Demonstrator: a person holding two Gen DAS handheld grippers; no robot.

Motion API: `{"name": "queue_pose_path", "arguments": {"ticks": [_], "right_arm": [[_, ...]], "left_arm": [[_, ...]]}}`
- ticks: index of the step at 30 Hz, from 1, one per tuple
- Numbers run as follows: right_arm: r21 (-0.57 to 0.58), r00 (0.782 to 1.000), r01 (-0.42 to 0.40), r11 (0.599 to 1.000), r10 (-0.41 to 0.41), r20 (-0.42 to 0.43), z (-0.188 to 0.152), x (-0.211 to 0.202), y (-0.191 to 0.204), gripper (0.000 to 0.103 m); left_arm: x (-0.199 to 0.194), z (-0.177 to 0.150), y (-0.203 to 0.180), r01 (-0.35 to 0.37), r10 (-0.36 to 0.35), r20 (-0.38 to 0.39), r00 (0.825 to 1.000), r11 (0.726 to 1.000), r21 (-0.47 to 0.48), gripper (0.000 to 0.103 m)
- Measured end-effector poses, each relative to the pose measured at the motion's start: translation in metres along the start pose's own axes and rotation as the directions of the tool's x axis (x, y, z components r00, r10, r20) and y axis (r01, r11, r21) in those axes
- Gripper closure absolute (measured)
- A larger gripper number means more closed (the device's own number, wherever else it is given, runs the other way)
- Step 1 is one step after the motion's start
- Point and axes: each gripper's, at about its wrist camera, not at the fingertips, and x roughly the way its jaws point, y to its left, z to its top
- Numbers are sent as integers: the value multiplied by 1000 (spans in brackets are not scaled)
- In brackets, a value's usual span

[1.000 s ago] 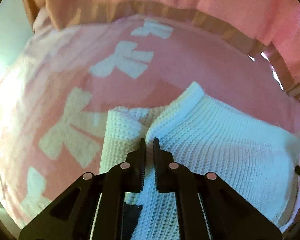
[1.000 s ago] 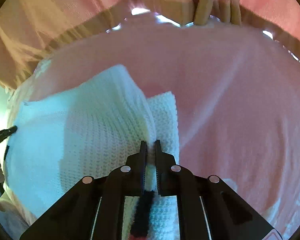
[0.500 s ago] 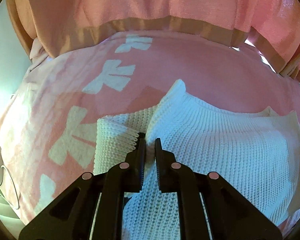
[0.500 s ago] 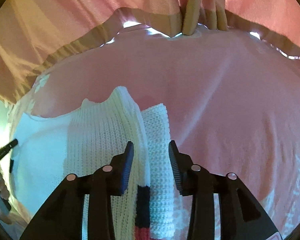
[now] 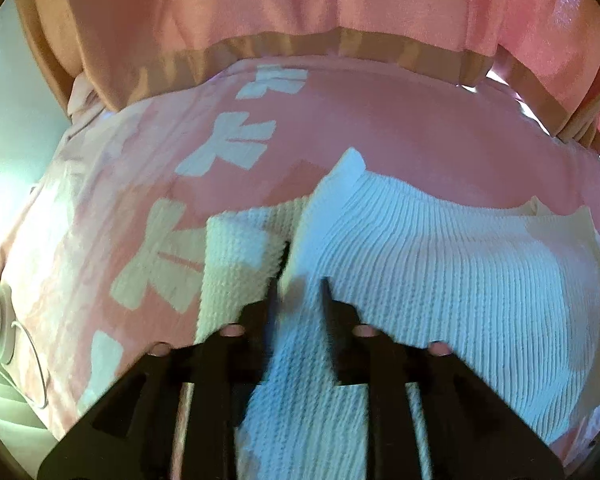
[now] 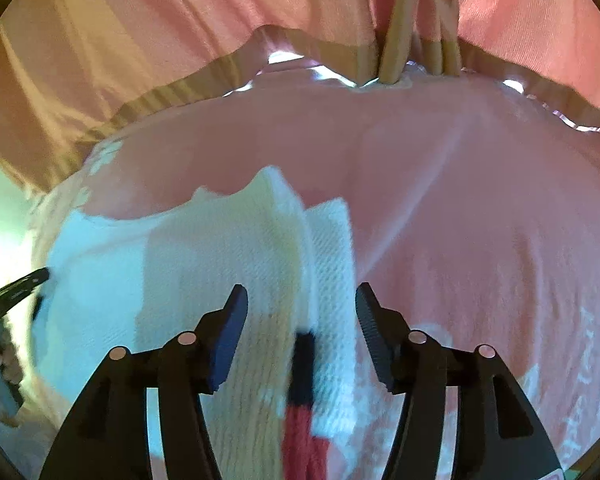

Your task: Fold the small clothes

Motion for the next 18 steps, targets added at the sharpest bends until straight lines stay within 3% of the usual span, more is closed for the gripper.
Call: {"name": "queue_pose_path", "arguments": {"ticks": [2, 7, 10, 13, 16, 17, 18], "right_arm": [[10, 998, -47, 999, 48, -36, -11, -5, -1, 45], [14, 993, -89, 996, 89, -82, -45, -11, 1, 44], [14, 989, -125, 992, 126, -75, -73, -21, 5, 44], [35, 984, -158, 987, 160, -79, -99, -22, 8, 44], [34, 986, -123, 992, 126, -111, -114, -11, 15, 43], [14, 988, -102, 995, 103, -116, -115, -8, 19, 51], [-22, 992, -68, 997, 65, -109, -114, -7, 25, 64]], "left_arm": [[-4, -10, 12, 29, -30, -23, 999, 999, -30, 51], [-19, -51, 35, 106, -108, -46, 993, 994, -39, 51], [-29, -85, 47, 187, -190, -39, 981, 980, -65, 51], [-33, -111, 51, 186, -188, -35, 982, 981, -57, 50], [-21, -122, 56, 183, -190, -72, 979, 978, -101, 51], [-21, -121, 56, 179, -186, -66, 980, 979, -101, 55], [-22, -119, 55, 170, -175, -61, 983, 982, -85, 72]]}}
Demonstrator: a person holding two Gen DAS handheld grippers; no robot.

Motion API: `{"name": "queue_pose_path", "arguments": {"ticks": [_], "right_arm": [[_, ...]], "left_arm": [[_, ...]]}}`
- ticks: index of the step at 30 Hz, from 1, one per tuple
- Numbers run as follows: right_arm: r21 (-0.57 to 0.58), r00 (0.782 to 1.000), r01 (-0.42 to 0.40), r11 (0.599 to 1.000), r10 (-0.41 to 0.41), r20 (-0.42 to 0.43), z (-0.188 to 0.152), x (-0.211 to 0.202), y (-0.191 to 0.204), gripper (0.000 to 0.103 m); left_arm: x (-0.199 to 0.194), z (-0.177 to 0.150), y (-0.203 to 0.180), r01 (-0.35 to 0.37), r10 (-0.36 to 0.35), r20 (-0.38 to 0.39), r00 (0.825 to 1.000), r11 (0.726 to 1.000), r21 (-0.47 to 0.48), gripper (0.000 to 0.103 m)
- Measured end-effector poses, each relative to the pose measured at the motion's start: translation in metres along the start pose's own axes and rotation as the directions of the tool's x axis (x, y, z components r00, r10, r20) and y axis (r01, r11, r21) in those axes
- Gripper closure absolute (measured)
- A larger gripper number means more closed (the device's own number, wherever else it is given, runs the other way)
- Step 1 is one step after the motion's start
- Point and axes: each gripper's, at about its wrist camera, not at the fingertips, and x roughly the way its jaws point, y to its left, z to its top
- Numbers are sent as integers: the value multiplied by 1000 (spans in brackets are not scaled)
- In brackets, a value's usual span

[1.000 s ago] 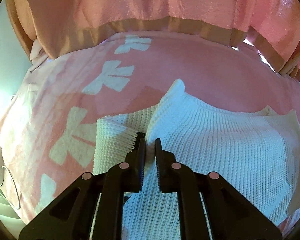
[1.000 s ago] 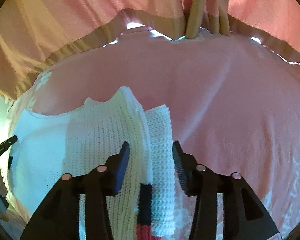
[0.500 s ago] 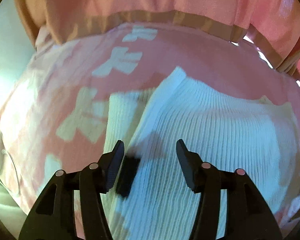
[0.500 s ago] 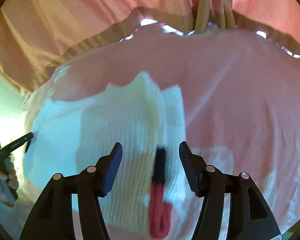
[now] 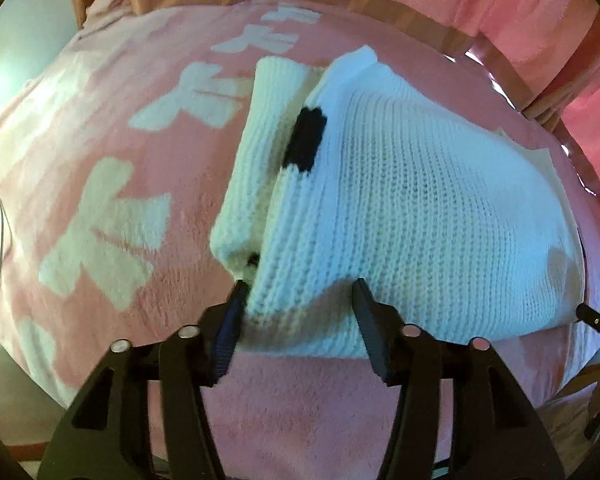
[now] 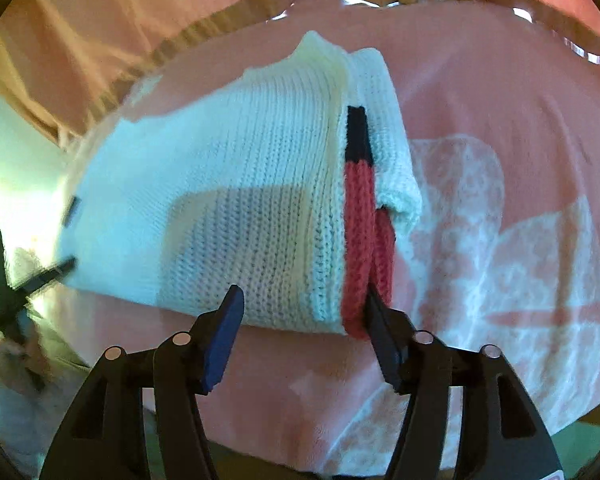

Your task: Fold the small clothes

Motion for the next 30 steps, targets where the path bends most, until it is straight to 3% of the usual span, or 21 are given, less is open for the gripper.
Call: {"name": "queue_pose_path", "arguments": {"ticks": [1, 2, 4, 7, 10, 11, 12, 14, 16, 18, 20, 22, 23, 24, 28, 30], "right_arm": [[-29, 999, 33, 999, -33, 5, 1, 0, 3, 95], [-40, 999, 52, 998, -51, 17, 3, -4, 4, 95], [-26, 998, 39, 999, -37, 52, 5, -21, -2, 96], [-7, 990, 106, 994, -105, 95, -3, -55, -17, 97], [28, 982, 188, 982, -188, -7, -16, -35, -42, 97], [19, 976, 203, 979, -200, -85, -21, -17, -45, 97], [-4, 973, 211, 977, -211, -94, -22, -12, -41, 97], [-51, 979, 195, 979, -198, -57, -18, -18, -26, 91], [-21, 987, 156, 988, -156, -23, -10, -30, -26, 85], [-3, 994, 105, 994, -105, 24, 6, -46, -29, 62], [-12, 994, 85, 996, -84, 73, 33, -54, -30, 38], [-29, 996, 59, 998, -56, 75, 57, -46, -31, 28], [-38, 998, 39, 999, -37, 59, 69, -36, -32, 27], [-40, 999, 23, 999, -21, 37, 85, -21, -36, 27], [-9, 998, -2, 1000, 1, -57, 106, 28, -44, 26], [7, 995, -38, 999, 38, -97, 102, 45, -49, 26]], "left_arm": [[0, 1, 0, -7, 7, -3, 1000, 1000, 4, 84], [0, 1, 2, 1, -1, -12, 1000, 1000, -6, 91], [-11, 2, 10, 54, -55, -17, 998, 997, -52, 94], [-36, -10, 12, 37, -37, 3, 999, 999, -39, 94], [-17, -28, 21, -3, -2, -86, 996, 998, -55, 94], [-13, -33, 22, -18, 14, -75, 997, 998, -55, 94], [-14, -33, 18, -35, 32, -74, 997, 999, -33, 92], [-19, -29, 9, -54, 55, -64, 996, 998, 12, 88], [-30, -24, 5, -26, 26, -48, 998, 1000, 15, 80], [-44, -12, 7, 26, -26, -24, 999, 999, -24, 42], [-55, 12, 12, 54, -52, 30, 998, 995, -85, 26], [-58, 34, 11, 32, -25, 70, 997, 993, -113, 24], [-56, 47, 8, 17, -8, 88, 996, 994, -106, 12], [-47, 62, 3, -8, 17, 93, 996, 996, -94, 8], [7, 90, -3, -10, 7, -38, 999, 998, -62, 8], [32, 91, 5, -6, -5, -110, 994, 995, -102, 8]]}}
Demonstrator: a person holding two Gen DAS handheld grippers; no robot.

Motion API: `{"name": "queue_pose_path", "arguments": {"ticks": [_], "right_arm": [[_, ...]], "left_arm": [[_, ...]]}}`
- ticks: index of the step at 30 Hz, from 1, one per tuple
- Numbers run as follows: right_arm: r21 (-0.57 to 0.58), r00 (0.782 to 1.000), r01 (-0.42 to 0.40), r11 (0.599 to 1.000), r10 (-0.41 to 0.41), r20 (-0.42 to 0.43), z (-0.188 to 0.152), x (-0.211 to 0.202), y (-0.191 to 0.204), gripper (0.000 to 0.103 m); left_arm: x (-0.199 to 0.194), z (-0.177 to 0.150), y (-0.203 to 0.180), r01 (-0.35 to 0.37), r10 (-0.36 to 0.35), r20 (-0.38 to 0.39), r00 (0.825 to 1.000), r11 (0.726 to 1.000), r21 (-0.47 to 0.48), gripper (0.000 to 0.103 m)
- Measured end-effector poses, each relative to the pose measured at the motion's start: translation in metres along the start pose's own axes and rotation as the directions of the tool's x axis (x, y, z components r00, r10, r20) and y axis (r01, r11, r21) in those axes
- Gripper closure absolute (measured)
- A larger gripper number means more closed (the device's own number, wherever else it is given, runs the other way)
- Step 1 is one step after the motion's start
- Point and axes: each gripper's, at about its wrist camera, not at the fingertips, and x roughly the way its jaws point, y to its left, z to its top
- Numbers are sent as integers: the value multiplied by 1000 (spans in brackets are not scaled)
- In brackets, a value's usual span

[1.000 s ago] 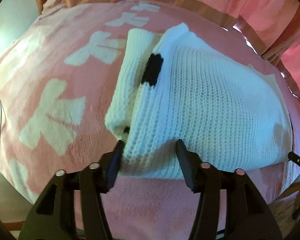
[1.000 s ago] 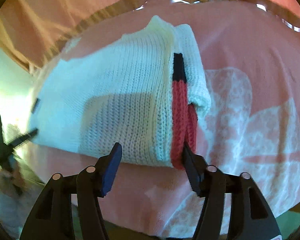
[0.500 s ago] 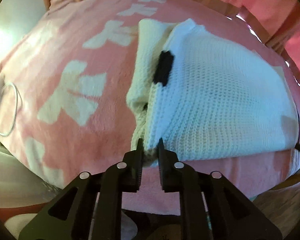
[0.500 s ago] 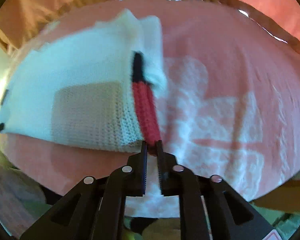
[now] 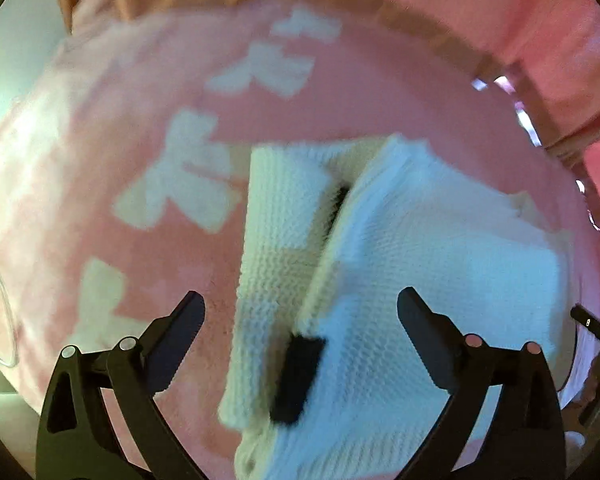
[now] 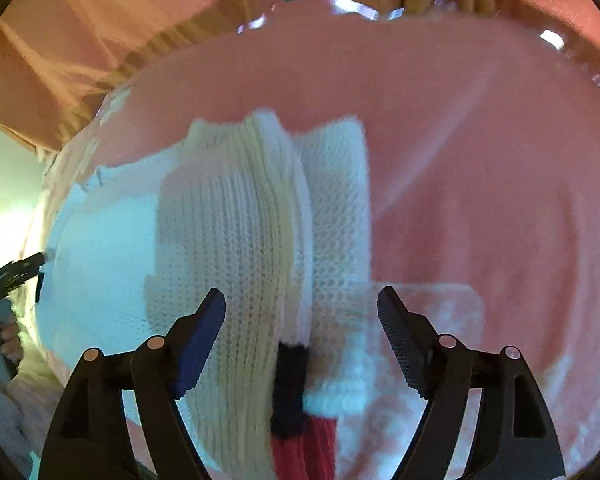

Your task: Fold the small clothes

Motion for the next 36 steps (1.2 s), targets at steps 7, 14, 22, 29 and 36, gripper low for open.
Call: {"name": "queue_pose_path", "arguments": {"ticks": [7, 14, 22, 29, 36], "right_arm": [[-45, 1000, -17, 999, 18, 12, 0, 12, 21, 83], [-69, 937, -140, 988, 155, 314, 19, -108, 39, 87], [2, 926, -27, 1000, 25, 376, 35, -170, 4, 86], [234, 974, 163, 958, -194, 115, 42, -41, -89, 82], [120, 919, 82, 989, -122, 376, 43, -102, -47, 66]], "left_arm": [[16, 5, 4, 84, -83, 9, 996, 996, -34, 71], [-65, 22, -37, 279, -279, 174, 944, 960, 27, 81], [-111, 51, -102, 271, -293, 174, 940, 952, 140, 80], [34, 64, -97, 120, -119, -15, 993, 992, 42, 76], [-9, 53, -107, 54, -66, 171, 983, 996, 76, 58]]}}
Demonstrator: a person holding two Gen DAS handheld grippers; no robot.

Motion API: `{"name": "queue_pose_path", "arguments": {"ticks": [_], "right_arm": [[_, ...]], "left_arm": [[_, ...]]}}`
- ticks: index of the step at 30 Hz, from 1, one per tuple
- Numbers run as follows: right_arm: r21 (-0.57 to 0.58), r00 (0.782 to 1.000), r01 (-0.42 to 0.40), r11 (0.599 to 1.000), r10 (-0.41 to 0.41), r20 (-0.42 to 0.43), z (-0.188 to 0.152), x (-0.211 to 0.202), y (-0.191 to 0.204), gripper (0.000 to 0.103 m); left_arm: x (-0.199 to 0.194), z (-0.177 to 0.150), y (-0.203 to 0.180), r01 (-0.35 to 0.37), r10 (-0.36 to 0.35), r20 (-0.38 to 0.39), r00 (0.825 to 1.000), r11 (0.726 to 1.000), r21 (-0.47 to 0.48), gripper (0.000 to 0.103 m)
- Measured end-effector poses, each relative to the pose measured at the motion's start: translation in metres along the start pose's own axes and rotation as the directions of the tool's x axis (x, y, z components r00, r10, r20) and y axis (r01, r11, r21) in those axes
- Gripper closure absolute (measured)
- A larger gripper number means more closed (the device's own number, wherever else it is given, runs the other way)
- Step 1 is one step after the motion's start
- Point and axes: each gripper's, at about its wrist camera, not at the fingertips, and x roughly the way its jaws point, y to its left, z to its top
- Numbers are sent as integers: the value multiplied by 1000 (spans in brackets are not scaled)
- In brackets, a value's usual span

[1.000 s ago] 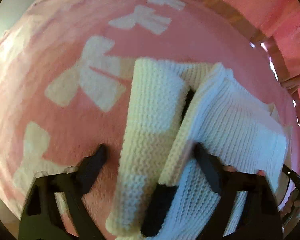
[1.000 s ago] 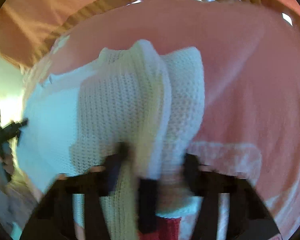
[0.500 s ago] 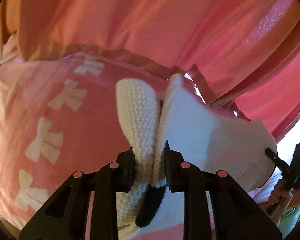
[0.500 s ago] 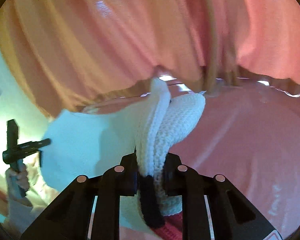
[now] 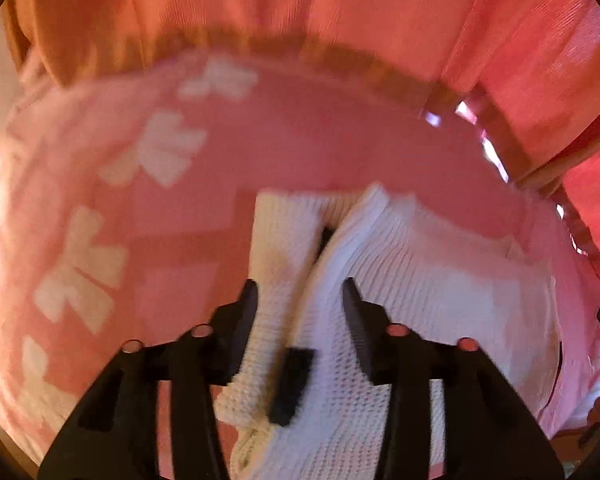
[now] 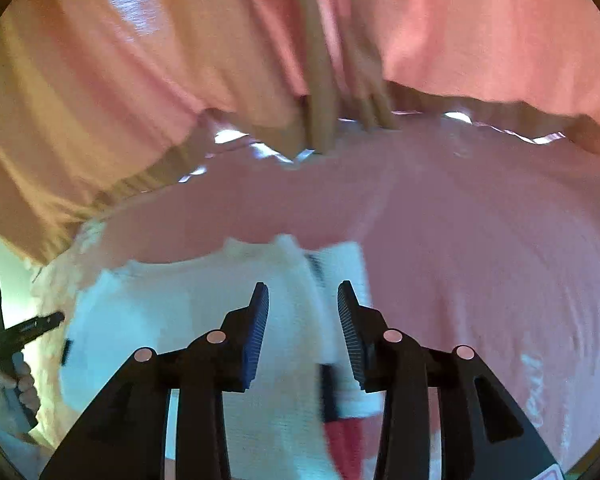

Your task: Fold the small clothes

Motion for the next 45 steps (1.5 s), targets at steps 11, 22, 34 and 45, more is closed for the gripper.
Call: {"name": "queue_pose_path", "arguments": {"ticks": [11, 22, 34, 45], "right_arm": [[-99, 980, 120, 988, -134, -144, 1, 86, 26, 59], [-4, 997, 30, 1000, -30, -69, 28, 93, 24, 96], [-50, 986, 114, 992, -119, -115, 24, 119, 27, 69], [-30, 995, 86, 996, -87, -57, 24, 119, 27, 93]], "left_arm": [[68, 10, -39, 27, -19, -72, 997, 994, 105, 53], [80, 44, -38, 97, -96, -13, 995, 993, 61, 103], [94, 49, -48, 84, -75, -80, 994, 991, 105, 39], [94, 65, -51, 54, -51, -25, 998, 991, 122, 96]]}}
